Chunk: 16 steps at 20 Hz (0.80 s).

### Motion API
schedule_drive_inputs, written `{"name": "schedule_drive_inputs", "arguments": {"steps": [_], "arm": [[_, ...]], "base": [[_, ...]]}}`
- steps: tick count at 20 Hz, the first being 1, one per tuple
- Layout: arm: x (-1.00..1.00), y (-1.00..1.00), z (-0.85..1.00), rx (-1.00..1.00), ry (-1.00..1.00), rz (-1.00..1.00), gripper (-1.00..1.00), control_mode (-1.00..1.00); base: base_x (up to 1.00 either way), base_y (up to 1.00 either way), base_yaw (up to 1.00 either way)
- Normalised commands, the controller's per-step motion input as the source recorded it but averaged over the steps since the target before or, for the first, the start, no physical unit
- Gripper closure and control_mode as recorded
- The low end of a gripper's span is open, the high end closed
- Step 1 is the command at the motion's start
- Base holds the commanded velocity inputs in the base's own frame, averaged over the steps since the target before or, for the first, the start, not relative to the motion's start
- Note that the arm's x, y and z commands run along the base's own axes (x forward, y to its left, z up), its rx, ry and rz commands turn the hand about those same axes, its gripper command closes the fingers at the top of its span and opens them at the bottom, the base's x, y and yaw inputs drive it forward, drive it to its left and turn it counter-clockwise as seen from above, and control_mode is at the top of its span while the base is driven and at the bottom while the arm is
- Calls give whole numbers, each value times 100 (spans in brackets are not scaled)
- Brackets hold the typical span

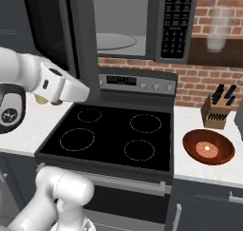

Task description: Open the microwave, place the bowl with waffle inside the microwave, then close the microwave door and turn it on.

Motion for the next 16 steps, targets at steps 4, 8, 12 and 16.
{"name": "schedule_drive_inputs", "arguments": {"steps": [4,8,12,16], "arm": [[-95,42,-3,-9,7,-32,100,-100],[-66,79,-13,-18,0,-28,100,-100],[-9,95,-27,-25,0,-13,-100,-100],[0,50,-13,-9,0,-3,-100,-100]], "base": [[0,0,0],[0,0,0],[0,0,0],[0,0,0]]}}
